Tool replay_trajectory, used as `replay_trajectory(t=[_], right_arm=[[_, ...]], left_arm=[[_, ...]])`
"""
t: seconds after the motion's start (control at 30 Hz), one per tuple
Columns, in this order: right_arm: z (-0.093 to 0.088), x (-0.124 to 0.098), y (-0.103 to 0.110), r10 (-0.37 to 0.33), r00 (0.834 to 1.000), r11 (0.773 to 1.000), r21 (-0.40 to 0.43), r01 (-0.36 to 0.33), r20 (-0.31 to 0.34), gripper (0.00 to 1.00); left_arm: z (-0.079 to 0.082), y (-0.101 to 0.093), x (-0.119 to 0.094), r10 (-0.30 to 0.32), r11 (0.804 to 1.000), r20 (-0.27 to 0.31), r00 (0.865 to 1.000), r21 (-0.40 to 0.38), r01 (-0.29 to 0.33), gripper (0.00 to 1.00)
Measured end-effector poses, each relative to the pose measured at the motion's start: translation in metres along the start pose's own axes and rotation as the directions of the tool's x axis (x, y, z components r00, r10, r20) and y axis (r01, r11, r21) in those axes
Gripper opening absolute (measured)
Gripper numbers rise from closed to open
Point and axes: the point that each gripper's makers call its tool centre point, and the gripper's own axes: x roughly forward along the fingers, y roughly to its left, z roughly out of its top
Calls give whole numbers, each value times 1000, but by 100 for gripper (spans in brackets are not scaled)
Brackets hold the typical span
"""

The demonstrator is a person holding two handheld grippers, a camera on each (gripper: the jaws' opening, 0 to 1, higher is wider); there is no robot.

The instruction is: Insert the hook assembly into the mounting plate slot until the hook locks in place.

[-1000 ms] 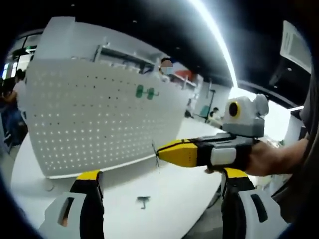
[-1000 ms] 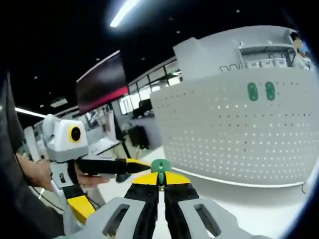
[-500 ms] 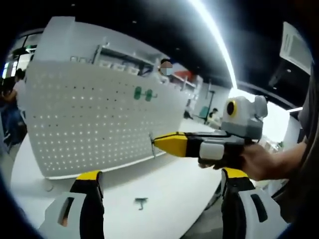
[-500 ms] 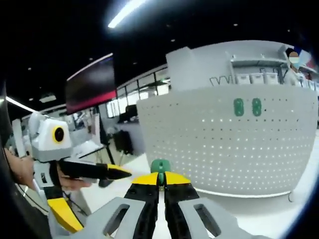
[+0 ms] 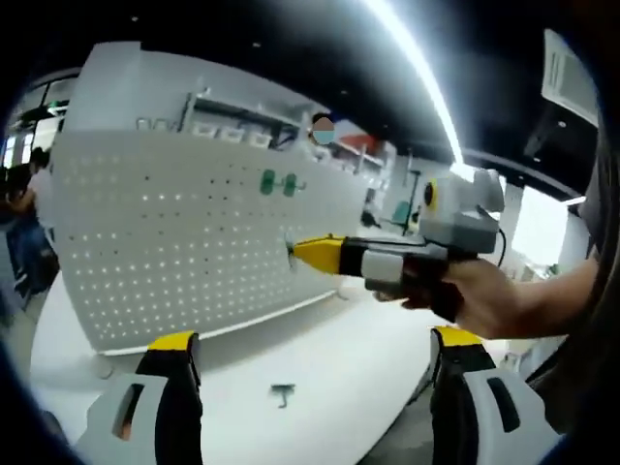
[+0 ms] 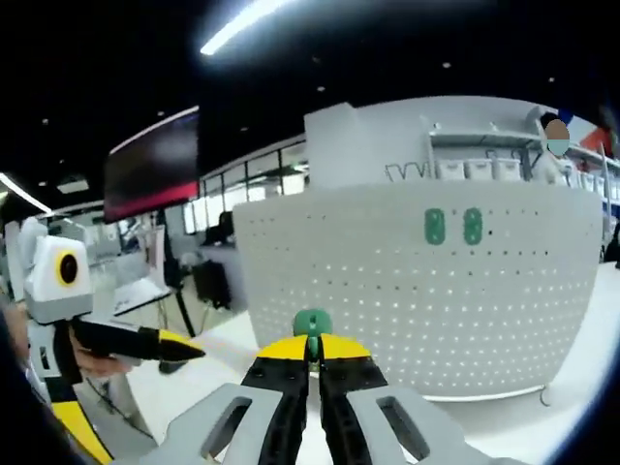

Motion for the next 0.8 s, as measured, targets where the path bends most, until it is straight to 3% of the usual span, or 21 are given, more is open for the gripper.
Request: replay_trajectory(t=[0.13,0.33,0.57,0.8], right_arm=[[9,6,-13,-33,999,999,-8,33,27,0],[24,13,-41,-95,993,995,-21,96,67,0],[44,15,-88,-210,969,977,-1,212,127,0],[56,16,-129,-278,948,959,-3,282,152,0]], left_arm=[[2,6,-3,54,996,15,998,70,-54,100],[5,6,-2,47,996,18,999,69,-49,100],[2,10,-2,69,993,7,998,93,-69,100],[-2,15,-1,74,993,-7,997,89,-73,100]])
